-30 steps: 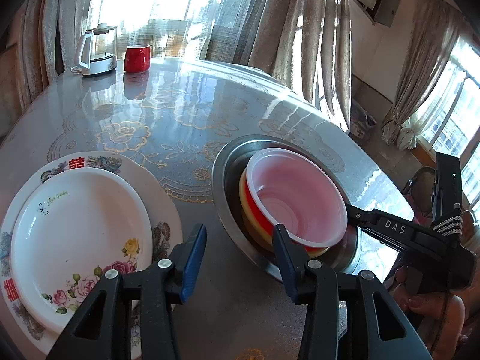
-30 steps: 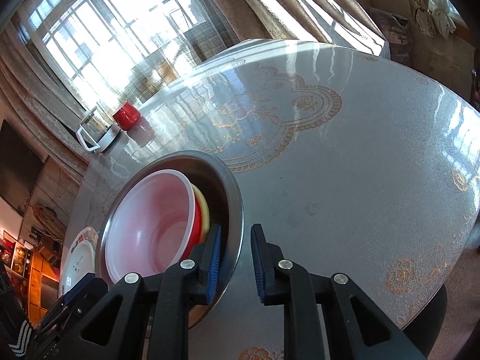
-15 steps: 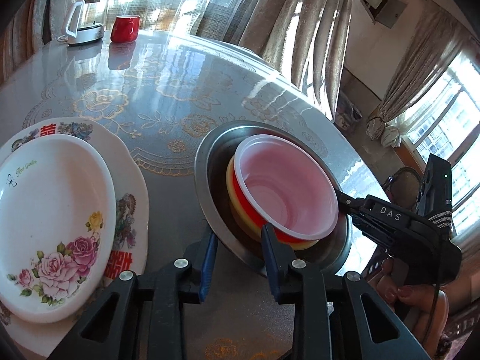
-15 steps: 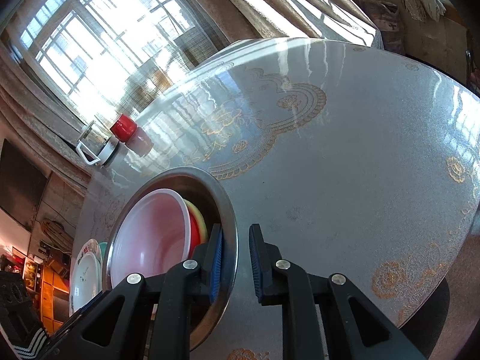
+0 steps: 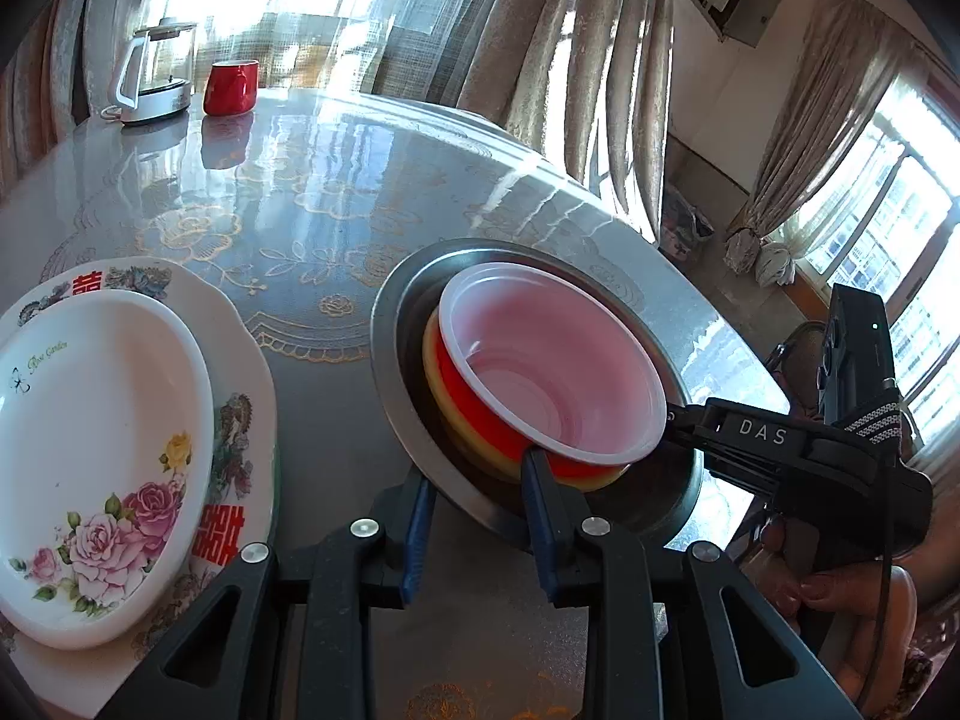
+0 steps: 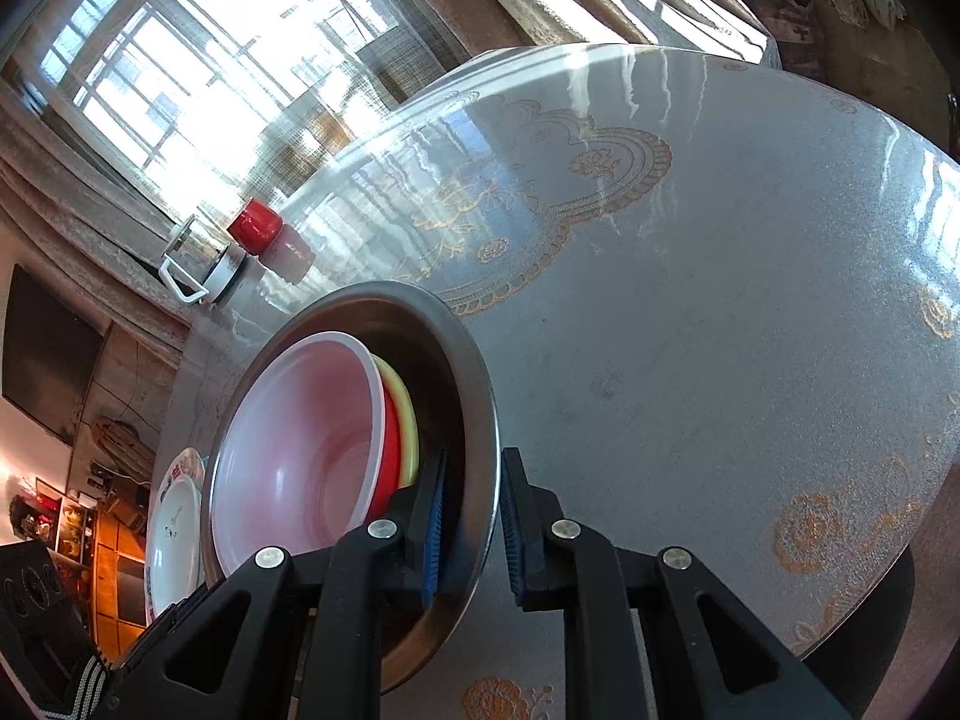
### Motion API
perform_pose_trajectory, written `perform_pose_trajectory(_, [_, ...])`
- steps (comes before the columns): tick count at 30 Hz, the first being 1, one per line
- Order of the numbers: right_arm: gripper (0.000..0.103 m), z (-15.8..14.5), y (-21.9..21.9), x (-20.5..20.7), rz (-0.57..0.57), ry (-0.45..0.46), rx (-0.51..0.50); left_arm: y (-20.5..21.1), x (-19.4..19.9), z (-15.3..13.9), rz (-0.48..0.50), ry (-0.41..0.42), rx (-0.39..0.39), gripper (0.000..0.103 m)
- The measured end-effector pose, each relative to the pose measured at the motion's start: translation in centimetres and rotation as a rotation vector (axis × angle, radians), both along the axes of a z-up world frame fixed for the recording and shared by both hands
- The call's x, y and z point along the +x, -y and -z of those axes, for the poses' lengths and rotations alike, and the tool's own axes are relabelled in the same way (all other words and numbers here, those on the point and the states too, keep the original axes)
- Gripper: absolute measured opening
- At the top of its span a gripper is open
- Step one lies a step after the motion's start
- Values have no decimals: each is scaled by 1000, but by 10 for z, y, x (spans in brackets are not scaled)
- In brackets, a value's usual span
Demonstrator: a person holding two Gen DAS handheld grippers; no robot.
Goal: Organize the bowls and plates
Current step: 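Lift the nested bowls with the right tool and carry them over the plates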
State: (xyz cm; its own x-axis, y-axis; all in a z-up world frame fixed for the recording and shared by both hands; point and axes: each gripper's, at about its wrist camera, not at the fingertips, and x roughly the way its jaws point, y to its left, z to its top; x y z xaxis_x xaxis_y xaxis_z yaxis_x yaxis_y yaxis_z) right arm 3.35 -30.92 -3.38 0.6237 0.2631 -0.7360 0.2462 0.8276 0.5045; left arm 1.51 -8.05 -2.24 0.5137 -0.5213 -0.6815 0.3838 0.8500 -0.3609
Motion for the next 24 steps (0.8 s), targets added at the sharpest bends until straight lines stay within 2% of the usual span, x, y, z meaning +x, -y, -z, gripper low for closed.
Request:
perform_pose_trajectory(4, [14, -3, -6, -2, -12, 9, -31, -2, 0, 1, -5, -3, -1, 29])
perform_pose_trajectory(12, [14, -8, -8, -7, -18, 10, -27, -6, -6, -5, -8, 25, 3, 30])
perform_pose_trajectory(24, [14, -34, -13, -12, -39, 54, -57, -23, -15, -29, -25, 74, -25, 30])
